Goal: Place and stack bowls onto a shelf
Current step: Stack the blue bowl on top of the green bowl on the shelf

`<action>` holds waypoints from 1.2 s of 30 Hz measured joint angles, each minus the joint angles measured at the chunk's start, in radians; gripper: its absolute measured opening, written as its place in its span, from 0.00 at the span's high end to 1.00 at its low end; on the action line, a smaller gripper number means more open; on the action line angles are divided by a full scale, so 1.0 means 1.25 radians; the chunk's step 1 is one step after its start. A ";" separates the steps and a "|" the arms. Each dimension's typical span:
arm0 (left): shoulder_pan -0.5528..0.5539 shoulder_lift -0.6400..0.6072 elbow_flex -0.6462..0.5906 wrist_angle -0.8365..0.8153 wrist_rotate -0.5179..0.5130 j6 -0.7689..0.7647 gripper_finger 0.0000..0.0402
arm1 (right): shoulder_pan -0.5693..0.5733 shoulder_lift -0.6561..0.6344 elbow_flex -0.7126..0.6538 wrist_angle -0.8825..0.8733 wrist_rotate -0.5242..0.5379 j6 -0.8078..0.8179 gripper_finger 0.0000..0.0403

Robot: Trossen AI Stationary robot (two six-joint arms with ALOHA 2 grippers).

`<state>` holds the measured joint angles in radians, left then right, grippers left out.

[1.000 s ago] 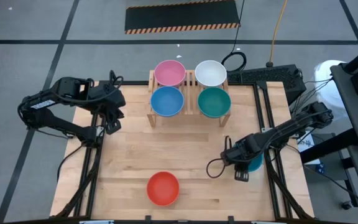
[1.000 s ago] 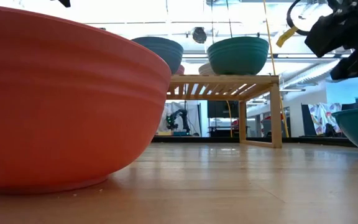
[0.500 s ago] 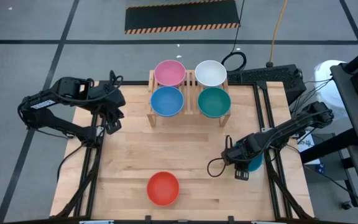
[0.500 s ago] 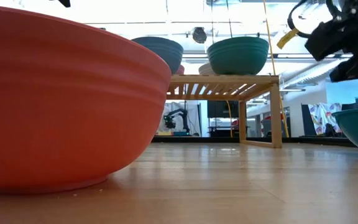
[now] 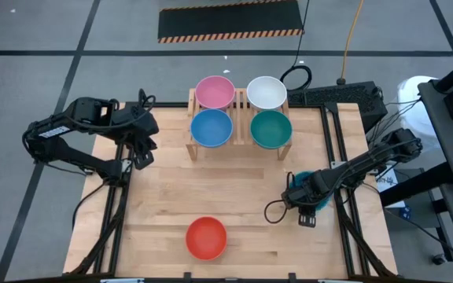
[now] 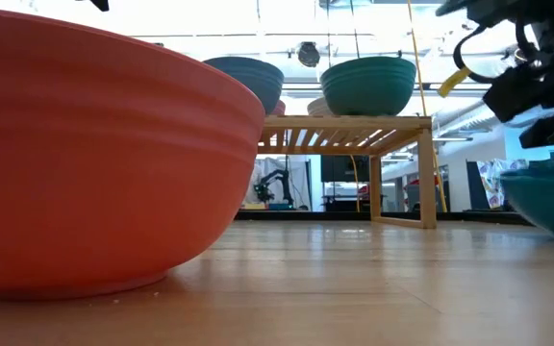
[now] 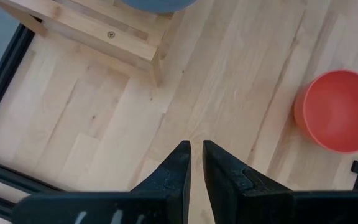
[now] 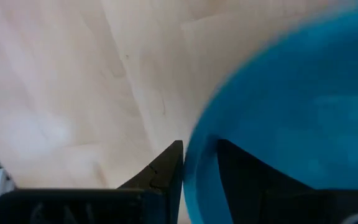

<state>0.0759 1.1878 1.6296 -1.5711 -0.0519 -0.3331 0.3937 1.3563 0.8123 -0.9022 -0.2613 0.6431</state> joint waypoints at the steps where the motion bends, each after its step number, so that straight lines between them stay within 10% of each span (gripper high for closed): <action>1: 0.000 0.000 0.000 0.000 0.000 -0.003 0.88 | 0.000 0.000 -0.008 0.011 0.000 0.000 0.77; 36: 0.000 0.000 0.000 0.001 0.001 -0.019 0.88 | -0.001 -0.181 0.075 -0.111 -0.045 0.022 0.97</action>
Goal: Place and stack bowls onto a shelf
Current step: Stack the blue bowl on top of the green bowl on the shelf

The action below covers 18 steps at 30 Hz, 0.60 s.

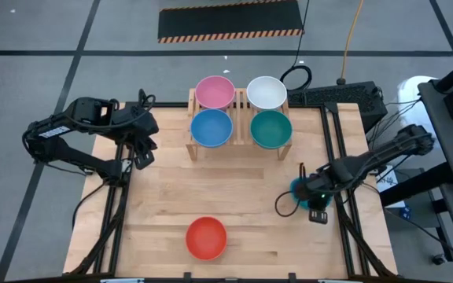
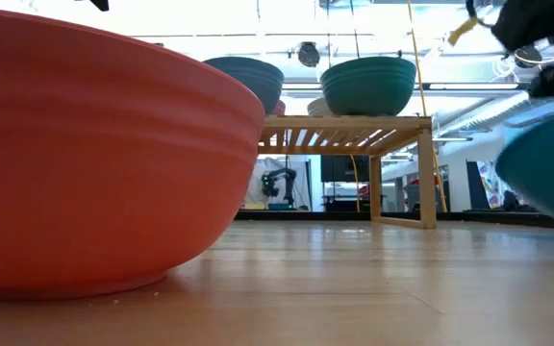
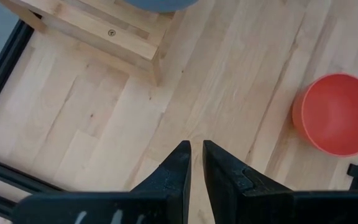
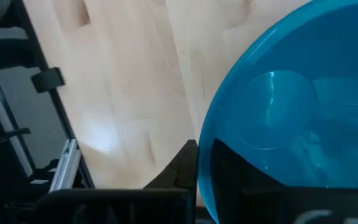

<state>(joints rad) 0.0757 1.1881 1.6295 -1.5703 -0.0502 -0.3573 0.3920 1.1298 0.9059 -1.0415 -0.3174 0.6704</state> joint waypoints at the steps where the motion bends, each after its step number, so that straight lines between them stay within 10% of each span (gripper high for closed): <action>1: 0.000 0.000 0.000 0.000 0.000 0.000 0.88 | 0.000 -0.007 0.018 -0.022 0.003 0.000 0.97; 18: 0.000 0.000 0.000 0.000 -0.001 0.009 0.88 | 0.001 -0.013 0.316 -0.331 0.150 -0.001 0.99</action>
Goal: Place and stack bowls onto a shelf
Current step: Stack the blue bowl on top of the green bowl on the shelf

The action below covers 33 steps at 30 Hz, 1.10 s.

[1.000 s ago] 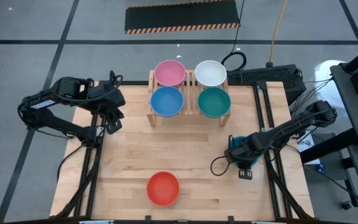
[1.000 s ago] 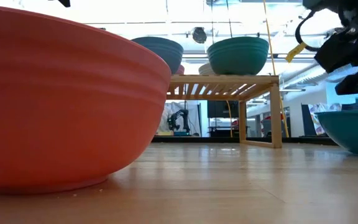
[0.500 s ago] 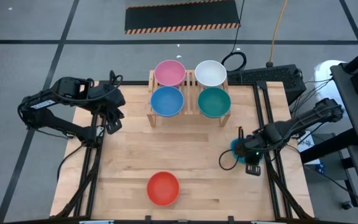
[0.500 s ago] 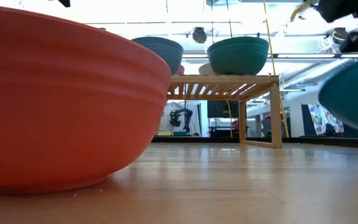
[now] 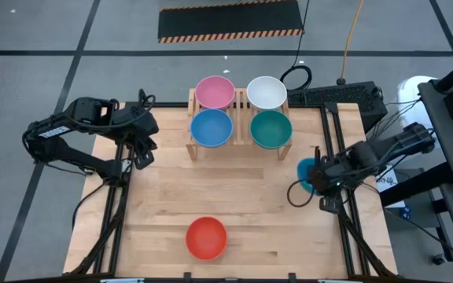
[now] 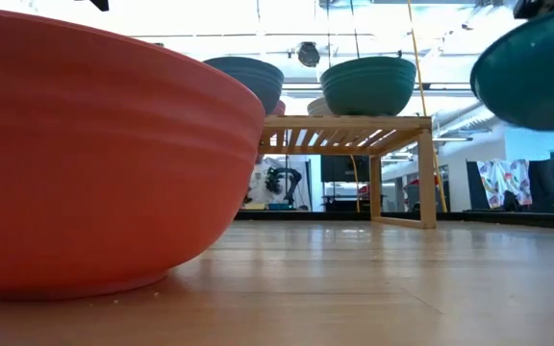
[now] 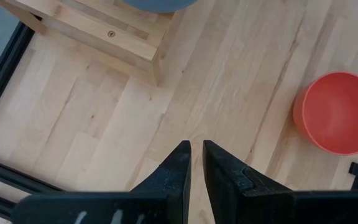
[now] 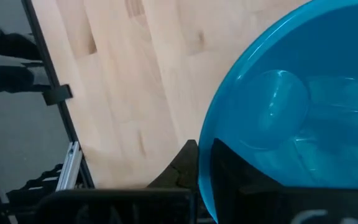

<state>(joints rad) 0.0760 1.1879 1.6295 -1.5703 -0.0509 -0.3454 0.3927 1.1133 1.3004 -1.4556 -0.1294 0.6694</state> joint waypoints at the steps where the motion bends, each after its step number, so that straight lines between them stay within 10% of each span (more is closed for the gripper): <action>1: 0.000 0.000 0.000 0.000 0.000 0.000 0.88 | 0.000 0.000 0.015 -0.016 0.002 0.000 0.99; 33: 0.000 0.000 0.000 0.003 0.000 -0.079 0.88 | -0.159 0.136 0.485 -0.093 0.237 -0.495 0.99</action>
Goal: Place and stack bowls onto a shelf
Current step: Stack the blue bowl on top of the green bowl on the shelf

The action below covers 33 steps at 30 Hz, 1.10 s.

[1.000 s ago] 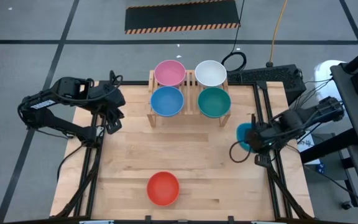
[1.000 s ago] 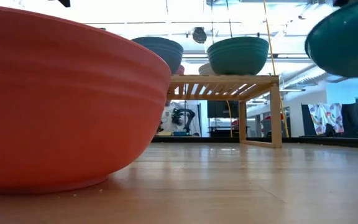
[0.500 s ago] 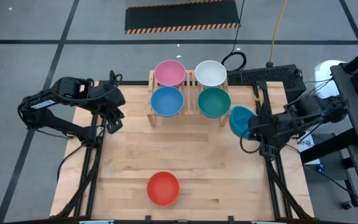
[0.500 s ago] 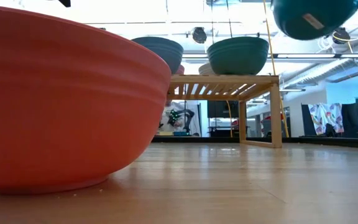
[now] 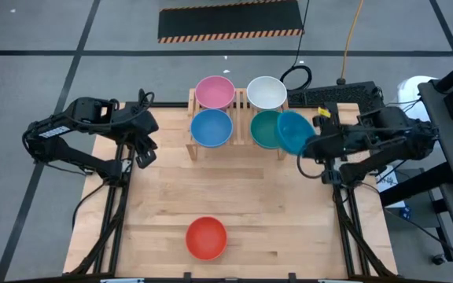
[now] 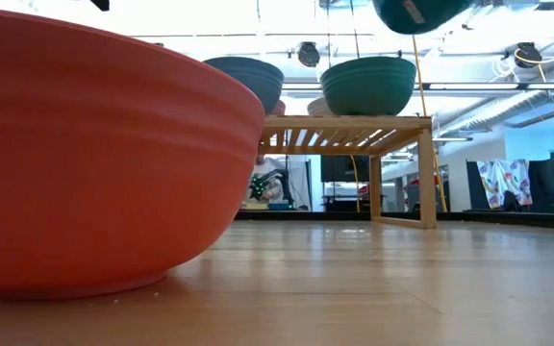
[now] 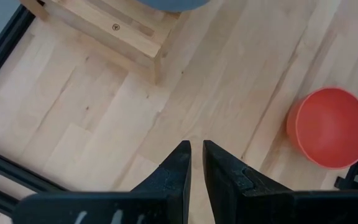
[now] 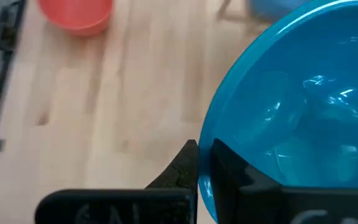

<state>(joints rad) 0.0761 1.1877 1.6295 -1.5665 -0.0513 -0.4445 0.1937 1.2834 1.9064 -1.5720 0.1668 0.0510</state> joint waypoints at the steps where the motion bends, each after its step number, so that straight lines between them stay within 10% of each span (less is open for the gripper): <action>1: 0.000 0.000 0.000 0.000 0.000 -0.002 0.88 | -0.011 0.007 0.015 0.000 0.014 -0.022 0.99; 10: 0.000 0.000 0.000 0.000 0.000 -0.005 0.88 | -0.153 0.081 0.074 0.000 0.052 -0.200 0.99; 33: 0.000 0.000 0.000 0.000 0.001 -0.008 0.88 | -0.312 0.163 0.074 0.001 -0.178 -0.327 0.99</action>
<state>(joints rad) 0.0759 1.1879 1.6295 -1.5669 -0.0505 -0.4549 -0.1959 1.4876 1.9995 -1.5711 -0.0555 -0.3583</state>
